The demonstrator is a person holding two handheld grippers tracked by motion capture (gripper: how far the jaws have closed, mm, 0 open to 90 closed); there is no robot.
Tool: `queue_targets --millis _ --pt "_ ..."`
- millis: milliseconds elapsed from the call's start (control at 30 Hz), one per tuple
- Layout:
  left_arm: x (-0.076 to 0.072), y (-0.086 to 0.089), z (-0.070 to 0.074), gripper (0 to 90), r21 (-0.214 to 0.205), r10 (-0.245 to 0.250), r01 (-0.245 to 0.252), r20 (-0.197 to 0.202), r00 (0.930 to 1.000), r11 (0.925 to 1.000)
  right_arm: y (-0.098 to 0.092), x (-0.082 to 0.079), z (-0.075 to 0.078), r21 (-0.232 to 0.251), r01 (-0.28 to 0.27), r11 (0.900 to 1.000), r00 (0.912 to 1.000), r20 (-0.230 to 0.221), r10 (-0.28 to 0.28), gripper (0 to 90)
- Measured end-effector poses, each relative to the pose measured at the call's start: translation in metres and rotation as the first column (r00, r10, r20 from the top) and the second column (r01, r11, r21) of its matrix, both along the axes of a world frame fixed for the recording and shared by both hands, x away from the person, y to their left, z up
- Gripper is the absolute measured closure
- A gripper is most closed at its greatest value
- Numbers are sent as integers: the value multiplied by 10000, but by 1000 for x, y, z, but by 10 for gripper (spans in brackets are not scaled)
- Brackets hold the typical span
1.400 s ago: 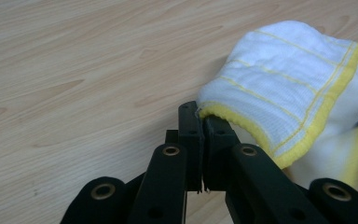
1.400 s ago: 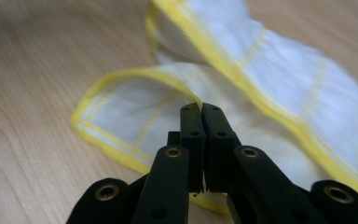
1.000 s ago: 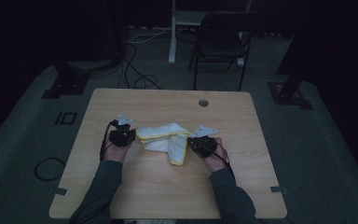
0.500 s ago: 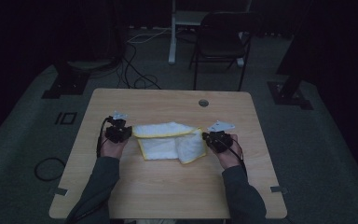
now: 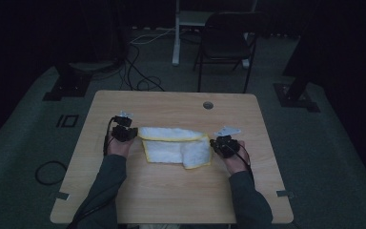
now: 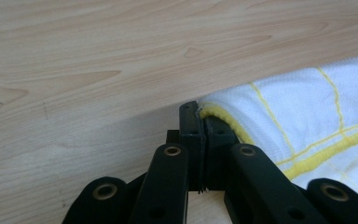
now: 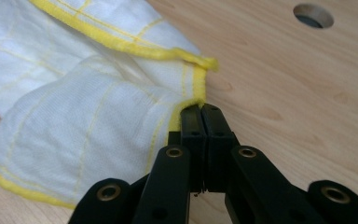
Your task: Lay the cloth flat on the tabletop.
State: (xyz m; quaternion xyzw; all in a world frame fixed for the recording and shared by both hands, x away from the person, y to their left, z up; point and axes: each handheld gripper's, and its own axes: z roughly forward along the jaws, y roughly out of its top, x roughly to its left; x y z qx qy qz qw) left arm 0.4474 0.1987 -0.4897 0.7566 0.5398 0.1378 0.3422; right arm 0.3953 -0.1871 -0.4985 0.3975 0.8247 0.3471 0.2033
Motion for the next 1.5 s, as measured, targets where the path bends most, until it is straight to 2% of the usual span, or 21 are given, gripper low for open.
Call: queue_targets --millis 133,167,200,233,267,333,433,533,700,867,1000,1167,1233,1333,1500 --pt "9 -5 -9 881 -23 183 -184 -321 9993 9998 0 3 -6 -119 127 9998 9995 -276 -131 890" --pt "12 -6 -12 845 104 267 -263 -371 9990 9996 1 3 -8 -176 179 9997 9991 -371 -185 885" --pt "14 -4 -14 762 -35 321 -323 -418 9986 9995 2 4 -9 -354 220 9991 9986 -466 -237 851" --pt "15 -1 -15 699 -405 330 -351 -515 9981 9986 3 5 -10 -586 306 9978 9982 -497 -335 796" --pt "15 1 -15 665 -516 348 -374 -501 9981 9980 2 5 -11 -764 388 9963 9979 -486 -426 756" --pt "15 3 -14 641 -485 374 -397 -460 9982 9980 0 4 -10 -706 493 9963 9980 -371 -521 728" --pt "9 13 -9 635 -625 402 -419 -289 9988 9972 -6 3 -4 -474 676 9966 9976 -118 -683 711" --pt "3 14 -7 638 -631 216 -229 -199 9996 9977 -6 3 2 -297 587 9978 9981 223 -581 704" --pt "-12 7 -6 644 -640 -223 223 4 9998 9977 1 6 9 -255 327 9991 9979 571 -312 699" --pt "-31 -2 -7 645 -659 -697 700 69 9975 9954 12 11 13 -243 15 9997 9983 589 -1 671" --pt "-55 -9 -12 644 -656 -1197 1201 94 9928 9906 25 5 11 -94 -600 9982 9970 485 604 641" --pt "-79 -14 -20 643 -545 -1637 1637 47 9865 9850 48 -9 6 -129 -1499 9886 9873 513 1504 632" --pt "-85 -14 -24 639 -542 -1663 1659 -13 9861 9846 57 -14 5 -77 -1773 9841 9830 475 1775 632" --pt "-90 -13 -28 638 -542 -1675 1668 -93 9858 9845 72 -23 2 -175 -2295 9732 9719 501 2301 621" --pt "-96 -9 -30 638 -584 -1553 1550 -11 9879 9862 93 -31 -8 -352 -2926 9556 9555 292 2936 618"
